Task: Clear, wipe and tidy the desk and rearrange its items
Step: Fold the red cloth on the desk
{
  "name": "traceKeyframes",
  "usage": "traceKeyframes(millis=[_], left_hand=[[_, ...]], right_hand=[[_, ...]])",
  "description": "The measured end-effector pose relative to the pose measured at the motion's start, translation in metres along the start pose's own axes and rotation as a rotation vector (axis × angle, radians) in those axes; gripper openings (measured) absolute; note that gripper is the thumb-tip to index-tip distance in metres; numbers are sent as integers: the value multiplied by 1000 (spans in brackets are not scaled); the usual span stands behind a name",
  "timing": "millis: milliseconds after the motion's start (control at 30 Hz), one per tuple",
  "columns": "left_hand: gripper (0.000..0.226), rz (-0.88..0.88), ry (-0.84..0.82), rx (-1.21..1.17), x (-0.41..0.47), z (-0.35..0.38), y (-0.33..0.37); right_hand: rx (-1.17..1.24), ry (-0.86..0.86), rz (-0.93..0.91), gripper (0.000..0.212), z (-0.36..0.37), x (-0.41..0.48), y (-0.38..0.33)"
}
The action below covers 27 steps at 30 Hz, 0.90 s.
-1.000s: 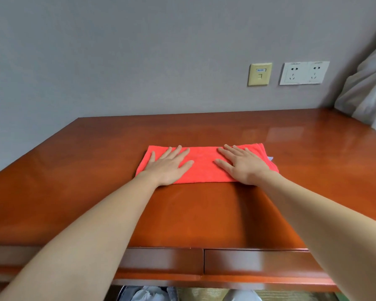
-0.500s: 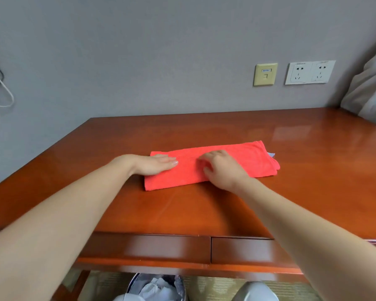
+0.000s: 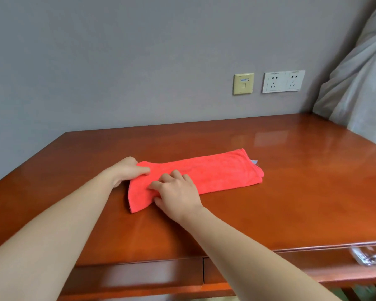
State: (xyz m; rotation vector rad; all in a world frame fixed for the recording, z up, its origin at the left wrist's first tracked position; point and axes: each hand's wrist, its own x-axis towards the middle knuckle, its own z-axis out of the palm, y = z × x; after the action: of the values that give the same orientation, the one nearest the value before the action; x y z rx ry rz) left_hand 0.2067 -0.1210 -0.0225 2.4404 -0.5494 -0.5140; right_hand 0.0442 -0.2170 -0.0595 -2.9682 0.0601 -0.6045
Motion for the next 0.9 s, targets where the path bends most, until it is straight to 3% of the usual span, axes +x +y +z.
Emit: traceKeyframes(millis=[100, 233, 467, 700, 900], left_hand=[[17, -42, -12, -250, -1, -6, 2], [11, -130, -40, -733, 2, -6, 12], [5, -133, -140, -1110, 12, 19, 71], [29, -55, -148, -977, 21, 55, 132], [26, 15, -126, -688, 27, 83, 163]], right_hand=[[25, 86, 36, 32, 3, 5, -1], [522, 143, 343, 31, -9, 0, 10], [946, 289, 636, 18, -29, -13, 55], [1328, 361, 837, 12, -44, -31, 109], [1351, 281, 932, 29, -56, -47, 142]])
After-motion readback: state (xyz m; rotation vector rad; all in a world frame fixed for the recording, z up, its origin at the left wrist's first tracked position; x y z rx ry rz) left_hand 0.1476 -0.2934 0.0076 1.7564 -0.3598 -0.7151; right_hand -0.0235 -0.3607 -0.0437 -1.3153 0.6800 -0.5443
